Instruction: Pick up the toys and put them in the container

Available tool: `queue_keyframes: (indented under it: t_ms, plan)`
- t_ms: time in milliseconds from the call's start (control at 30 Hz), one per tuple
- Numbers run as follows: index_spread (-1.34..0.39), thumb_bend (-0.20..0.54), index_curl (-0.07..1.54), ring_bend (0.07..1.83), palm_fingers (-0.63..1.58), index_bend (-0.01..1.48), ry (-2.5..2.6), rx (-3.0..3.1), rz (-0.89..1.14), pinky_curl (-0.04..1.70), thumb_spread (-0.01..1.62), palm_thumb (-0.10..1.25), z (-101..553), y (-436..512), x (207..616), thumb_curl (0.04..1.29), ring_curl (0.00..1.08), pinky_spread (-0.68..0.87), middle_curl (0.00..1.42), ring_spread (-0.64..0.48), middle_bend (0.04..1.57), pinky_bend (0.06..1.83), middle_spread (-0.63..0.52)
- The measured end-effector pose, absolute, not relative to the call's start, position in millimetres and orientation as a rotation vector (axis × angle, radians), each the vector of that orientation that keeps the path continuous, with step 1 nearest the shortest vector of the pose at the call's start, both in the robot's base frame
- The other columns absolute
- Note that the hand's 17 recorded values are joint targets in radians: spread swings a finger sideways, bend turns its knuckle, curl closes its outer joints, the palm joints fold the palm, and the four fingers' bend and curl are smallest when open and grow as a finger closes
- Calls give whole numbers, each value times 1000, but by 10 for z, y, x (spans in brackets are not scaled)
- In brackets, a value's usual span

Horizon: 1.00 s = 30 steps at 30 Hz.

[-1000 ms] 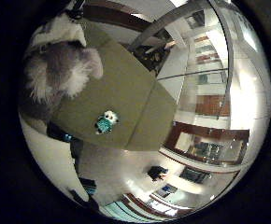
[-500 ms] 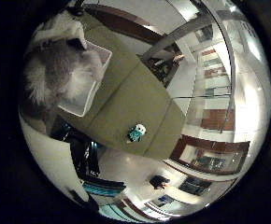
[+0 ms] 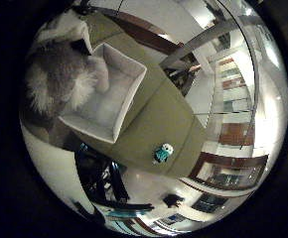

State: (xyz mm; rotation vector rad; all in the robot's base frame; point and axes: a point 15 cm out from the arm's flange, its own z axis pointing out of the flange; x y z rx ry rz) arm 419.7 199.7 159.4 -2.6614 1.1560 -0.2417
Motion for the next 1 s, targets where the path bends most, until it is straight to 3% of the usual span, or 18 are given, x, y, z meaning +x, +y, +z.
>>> queue_keyframes:
  t_ms: [733,867,1000]
  plan:
    - [-208,-18,738,1321,1138,1179,1189,-2661,-250,846,1097,1019,868,1973,4443,632,801,-195,663,-228,1383,1372,-111]
    - [-229,-32,729,1307,1115,1103,1188,-2653,-266,811,1070,935,843,1942,4490,616,774,-214,648,-223,1327,1340,-116]
    - [-288,-33,697,1284,1043,846,1190,-2660,-270,727,993,834,825,1876,4507,601,708,-269,618,-213,1207,1278,-125]
